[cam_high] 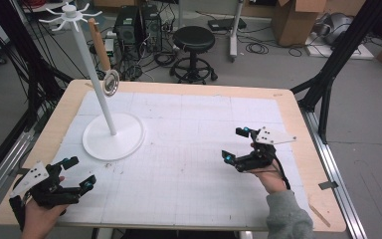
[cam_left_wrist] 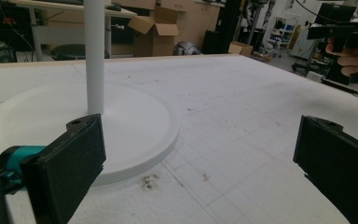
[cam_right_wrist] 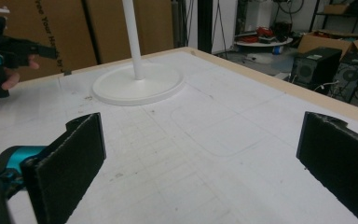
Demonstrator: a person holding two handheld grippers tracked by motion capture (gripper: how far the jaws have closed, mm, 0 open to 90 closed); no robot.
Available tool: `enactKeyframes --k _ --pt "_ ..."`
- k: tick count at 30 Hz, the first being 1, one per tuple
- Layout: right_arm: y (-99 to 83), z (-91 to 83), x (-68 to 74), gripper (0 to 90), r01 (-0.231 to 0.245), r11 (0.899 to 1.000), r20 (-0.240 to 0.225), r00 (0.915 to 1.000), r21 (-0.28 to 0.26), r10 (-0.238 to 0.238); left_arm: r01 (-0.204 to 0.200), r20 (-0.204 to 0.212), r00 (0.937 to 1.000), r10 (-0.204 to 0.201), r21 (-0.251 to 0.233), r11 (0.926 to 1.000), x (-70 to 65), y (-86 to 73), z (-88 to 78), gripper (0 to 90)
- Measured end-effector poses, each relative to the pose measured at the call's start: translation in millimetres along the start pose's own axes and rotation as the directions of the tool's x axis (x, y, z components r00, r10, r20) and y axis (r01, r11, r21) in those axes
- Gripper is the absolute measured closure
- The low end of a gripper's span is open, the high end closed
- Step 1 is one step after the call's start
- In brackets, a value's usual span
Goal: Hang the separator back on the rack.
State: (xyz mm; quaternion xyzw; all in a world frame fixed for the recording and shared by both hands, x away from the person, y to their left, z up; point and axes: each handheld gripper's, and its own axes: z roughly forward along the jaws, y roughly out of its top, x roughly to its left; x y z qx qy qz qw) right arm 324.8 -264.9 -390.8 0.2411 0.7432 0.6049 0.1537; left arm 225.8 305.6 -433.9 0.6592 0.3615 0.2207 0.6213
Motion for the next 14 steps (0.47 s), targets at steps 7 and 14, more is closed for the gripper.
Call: enactKeyframes --k 7,14 --pt "-14.1 -22.5 -1.7 0.4 -0.005 1.000 0.026 0.9996 -0.003 0.005 -0.003 0.002 1.0000 0.003 -0.002 1.0000 0.9 1.6 4.5 2.6" --pt "-23.0 -31.0 -6.1 0.4 -0.046 0.999 0.051 0.9976 -0.012 0.047 0.014 -0.004 0.9999 -0.014 -0.017 0.9998 4.6 2.4 6.8 2.6"
